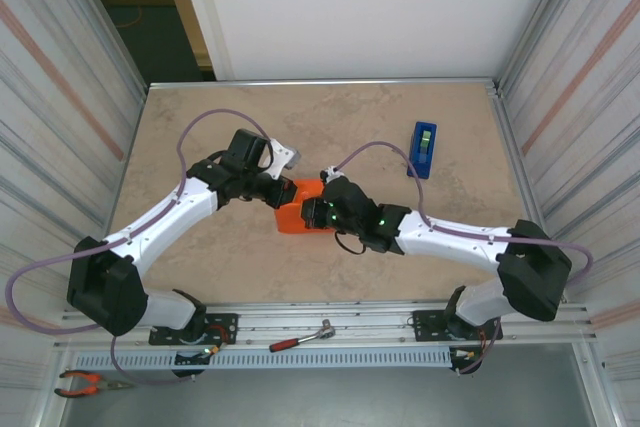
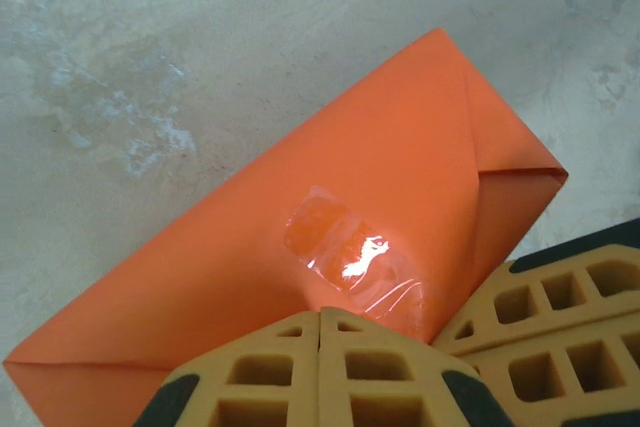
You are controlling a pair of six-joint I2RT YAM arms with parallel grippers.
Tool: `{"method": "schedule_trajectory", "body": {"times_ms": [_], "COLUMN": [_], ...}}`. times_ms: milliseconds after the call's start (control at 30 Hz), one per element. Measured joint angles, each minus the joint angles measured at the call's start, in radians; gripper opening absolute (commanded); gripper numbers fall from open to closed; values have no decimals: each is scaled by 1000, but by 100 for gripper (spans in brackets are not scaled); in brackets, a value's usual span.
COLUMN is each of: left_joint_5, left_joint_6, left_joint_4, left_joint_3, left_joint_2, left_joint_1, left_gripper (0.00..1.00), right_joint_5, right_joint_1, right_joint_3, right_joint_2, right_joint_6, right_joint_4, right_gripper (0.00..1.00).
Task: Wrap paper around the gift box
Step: Stick the wrapping paper to the gift box.
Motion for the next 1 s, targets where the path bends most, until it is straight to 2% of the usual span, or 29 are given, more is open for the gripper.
{"method": "schedule_trajectory", "body": {"times_ms": [333, 600, 800, 1000], "left_joint_5": [-35, -3, 7, -1], "left_joint_6": [0, -1, -14, -50], "left_joint_4": [11, -26, -77, -71], "left_joint_3": [0, 11, 66, 143], "left_joint_2": [-1, -6, -3, -10], "left_joint_1": [0, -6, -15, 6], "left_gripper": [0, 1, 37, 57], "right_joint_5": [3, -4, -11, -43], "right_joint_1": [1, -6, -90, -157], "right_joint_3": [6, 5, 17, 84], "right_joint_2": [30, -66, -133, -117], "right_joint_6": [0, -5, -36, -78], "right_joint_4": [49, -48, -89, -110], "right_gripper": [0, 0, 0, 0]}}
